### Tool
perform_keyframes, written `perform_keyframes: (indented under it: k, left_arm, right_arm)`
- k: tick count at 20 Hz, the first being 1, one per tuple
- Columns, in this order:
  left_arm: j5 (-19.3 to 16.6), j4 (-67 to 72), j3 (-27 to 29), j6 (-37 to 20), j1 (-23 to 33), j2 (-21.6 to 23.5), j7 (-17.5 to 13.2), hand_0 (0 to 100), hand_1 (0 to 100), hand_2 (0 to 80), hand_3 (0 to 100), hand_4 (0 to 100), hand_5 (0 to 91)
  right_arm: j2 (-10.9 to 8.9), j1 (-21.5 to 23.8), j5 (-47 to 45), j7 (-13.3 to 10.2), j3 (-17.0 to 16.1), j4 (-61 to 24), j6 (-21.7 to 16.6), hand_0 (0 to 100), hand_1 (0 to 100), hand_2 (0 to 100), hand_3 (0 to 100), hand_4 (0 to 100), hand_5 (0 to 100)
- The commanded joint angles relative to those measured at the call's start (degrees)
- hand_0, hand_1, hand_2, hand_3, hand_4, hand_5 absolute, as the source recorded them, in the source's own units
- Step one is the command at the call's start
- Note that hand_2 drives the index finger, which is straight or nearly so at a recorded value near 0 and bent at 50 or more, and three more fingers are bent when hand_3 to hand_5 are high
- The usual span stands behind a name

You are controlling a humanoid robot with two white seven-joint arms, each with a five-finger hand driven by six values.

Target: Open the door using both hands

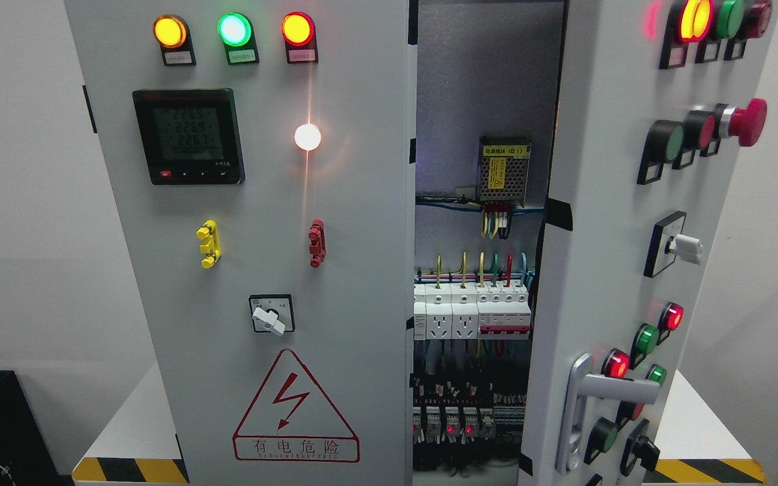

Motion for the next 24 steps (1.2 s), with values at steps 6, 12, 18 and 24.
perform_keyframes:
  k: [6,12,18,24]
  left_arm:
    - [0.0,0.19,0.0,0.31,0.04,0.08,0.0,0,0,0.0,0,0,0.0]
    - [-0.09,0.1,0.0,0.31,0.57,0.25,0.0,0,0,0.0,0,0,0.0]
    - [0.0,0.01,0.0,0.22,0.75,0.25,0.0,0,0,0.0,0,0,0.0]
    - [0.0,-1.47,0.09,0.22,1.18,0.43,0.0,0,0,0.0,0,0,0.0]
  right_arm:
    - [0.0,0.0,0.0,0.0,0.0,0.0,0.0,19,0,0,0,0,0]
    - [0.0,0.0,0.0,0.0,0.0,0.0,0.0,19,0,0,0,0,0]
    - [0.0,0.0,0.0,0.0,0.0,0.0,0.0,19,0,0,0,0,0]
    - [0.0,0.0,0.0,0.0,0.0,0.0,0.0,19,0,0,0,0,0]
